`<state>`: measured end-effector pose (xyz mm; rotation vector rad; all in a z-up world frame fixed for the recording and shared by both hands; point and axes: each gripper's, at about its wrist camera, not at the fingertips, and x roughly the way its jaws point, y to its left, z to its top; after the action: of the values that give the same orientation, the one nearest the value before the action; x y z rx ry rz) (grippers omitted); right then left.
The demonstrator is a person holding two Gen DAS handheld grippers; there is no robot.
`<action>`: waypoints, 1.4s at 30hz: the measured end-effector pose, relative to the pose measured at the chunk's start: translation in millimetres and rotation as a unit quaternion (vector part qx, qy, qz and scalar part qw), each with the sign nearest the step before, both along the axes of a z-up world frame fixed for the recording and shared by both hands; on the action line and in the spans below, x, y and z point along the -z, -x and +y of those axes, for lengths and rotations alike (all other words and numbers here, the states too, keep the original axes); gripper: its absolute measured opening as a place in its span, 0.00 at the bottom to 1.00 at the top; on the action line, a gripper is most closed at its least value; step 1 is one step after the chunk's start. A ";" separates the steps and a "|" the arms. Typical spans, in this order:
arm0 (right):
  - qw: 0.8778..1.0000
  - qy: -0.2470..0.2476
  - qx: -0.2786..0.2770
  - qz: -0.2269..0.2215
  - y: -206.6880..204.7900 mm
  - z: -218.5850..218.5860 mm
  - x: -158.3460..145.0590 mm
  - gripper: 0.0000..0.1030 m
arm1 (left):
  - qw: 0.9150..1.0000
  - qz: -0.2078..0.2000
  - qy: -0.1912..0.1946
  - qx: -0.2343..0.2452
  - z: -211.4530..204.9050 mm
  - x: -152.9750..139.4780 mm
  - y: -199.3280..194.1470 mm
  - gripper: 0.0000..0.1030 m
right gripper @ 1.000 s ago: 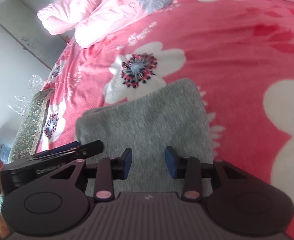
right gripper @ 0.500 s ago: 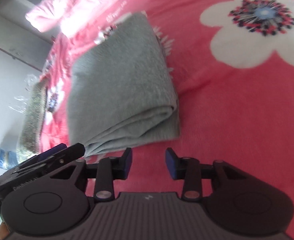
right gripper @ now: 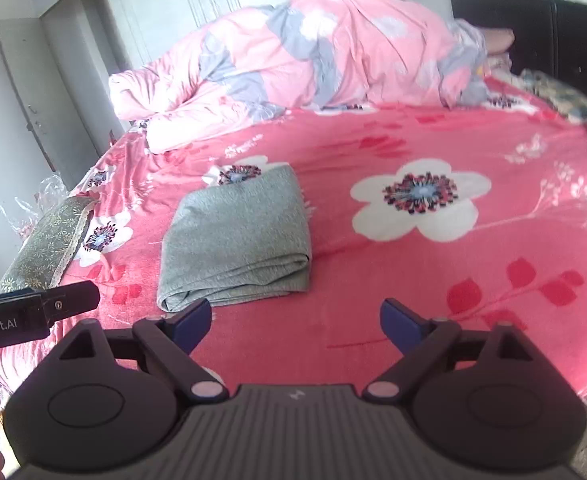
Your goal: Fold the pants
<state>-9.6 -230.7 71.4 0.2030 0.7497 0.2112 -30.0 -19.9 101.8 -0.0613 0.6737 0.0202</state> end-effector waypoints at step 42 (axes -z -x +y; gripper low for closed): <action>0.991 0.131 -0.016 -0.029 20.0 47.4 -16.2 1.00 | 0.995 0.053 -0.037 -0.075 5.0 17.0 10.3 1.00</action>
<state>-29.6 -183.4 87.6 -0.0641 0.7165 0.1468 -40.3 -14.9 84.8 -0.0401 0.7734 0.1941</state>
